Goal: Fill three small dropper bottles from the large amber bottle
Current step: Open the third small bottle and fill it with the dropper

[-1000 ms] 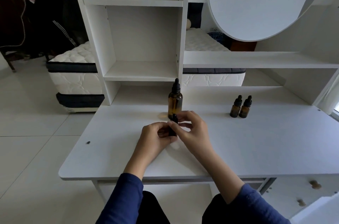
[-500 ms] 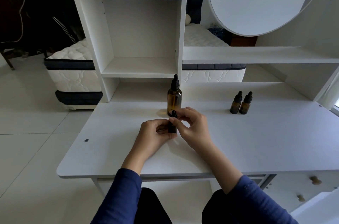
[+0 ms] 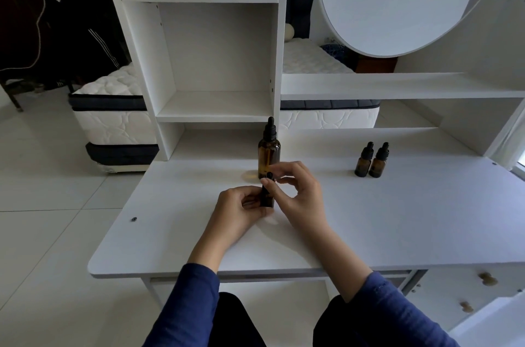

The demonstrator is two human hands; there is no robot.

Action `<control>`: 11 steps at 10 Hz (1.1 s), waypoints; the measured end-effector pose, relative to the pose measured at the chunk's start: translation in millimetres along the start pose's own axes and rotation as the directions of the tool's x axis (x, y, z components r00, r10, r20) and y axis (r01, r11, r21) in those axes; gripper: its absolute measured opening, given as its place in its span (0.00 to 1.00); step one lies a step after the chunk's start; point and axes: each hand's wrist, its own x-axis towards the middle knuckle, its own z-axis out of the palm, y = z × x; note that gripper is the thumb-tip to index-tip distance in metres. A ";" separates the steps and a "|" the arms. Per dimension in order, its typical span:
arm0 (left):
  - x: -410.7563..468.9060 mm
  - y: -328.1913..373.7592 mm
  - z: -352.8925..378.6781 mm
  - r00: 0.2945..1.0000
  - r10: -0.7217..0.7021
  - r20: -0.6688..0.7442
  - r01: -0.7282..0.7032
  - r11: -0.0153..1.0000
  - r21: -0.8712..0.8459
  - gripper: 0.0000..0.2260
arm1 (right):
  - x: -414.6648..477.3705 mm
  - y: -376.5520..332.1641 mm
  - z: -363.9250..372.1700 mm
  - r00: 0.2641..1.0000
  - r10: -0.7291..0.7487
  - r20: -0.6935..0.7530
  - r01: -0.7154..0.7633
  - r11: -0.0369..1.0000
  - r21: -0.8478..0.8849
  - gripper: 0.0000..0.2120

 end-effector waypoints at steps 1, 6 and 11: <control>0.0 -0.6 0.5 1.000 0.000 -0.008 0.000 1.000 0.011 0.11 | -0.7 0.0 3.4 0.999 -0.008 -0.036 0.007 1.000 -0.024 0.06; 0.8 -2.0 1.9 1.000 -0.014 -0.009 0.014 1.000 -0.028 0.12 | -3.0 -3.5 2.3 0.999 0.029 0.043 -0.032 0.996 0.082 0.10; 2.7 -5.6 1.7 1.000 -0.010 -0.008 0.010 1.000 0.006 0.13 | 6.7 -11.3 -0.7 0.973 0.063 -0.222 -0.010 0.972 0.233 0.06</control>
